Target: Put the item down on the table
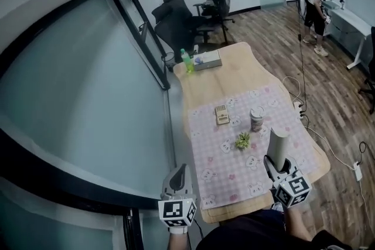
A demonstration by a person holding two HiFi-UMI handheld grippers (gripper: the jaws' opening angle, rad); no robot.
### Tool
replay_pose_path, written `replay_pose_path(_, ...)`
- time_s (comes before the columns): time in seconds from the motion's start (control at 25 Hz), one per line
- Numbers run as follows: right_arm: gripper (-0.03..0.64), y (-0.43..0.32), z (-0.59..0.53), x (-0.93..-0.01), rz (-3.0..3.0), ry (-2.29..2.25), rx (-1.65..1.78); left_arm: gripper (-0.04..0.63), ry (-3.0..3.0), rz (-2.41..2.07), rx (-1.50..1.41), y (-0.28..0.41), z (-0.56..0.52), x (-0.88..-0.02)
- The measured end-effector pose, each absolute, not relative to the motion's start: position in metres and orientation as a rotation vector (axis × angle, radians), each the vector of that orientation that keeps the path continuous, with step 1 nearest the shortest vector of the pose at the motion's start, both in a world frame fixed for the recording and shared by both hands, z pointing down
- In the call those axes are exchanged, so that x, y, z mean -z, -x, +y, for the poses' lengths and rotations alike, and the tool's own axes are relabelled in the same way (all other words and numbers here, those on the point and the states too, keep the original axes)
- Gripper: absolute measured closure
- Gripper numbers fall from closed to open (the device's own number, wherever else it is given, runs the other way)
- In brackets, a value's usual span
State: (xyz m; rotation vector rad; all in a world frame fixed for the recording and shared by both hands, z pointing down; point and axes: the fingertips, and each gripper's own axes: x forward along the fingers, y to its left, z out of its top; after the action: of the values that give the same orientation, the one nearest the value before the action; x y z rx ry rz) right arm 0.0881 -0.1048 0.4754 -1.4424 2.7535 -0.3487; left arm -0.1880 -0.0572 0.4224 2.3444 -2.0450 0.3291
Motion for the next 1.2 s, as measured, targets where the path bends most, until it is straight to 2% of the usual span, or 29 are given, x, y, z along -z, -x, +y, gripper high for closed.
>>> replay_pose_path(0.52,0.479,-0.122,-0.161,-0.507,2.866,1.28,0.454,0.595,-2.158,-2.285,-0.388,0.145,-0.118,-0.4)
replay_pose_path(0.84,0.479,-0.112,-0.185,-0.513,2.918,1.258,0.411,0.595,-2.18,-2.273,-0.445,0.137,-0.14,-0.404)
replay_pose_path(1.2,0.479,-0.089,-0.2,-0.511,2.952,1.332,0.376,0.595,-2.29,-2.131,-0.354,0.145,-0.158,-0.416)
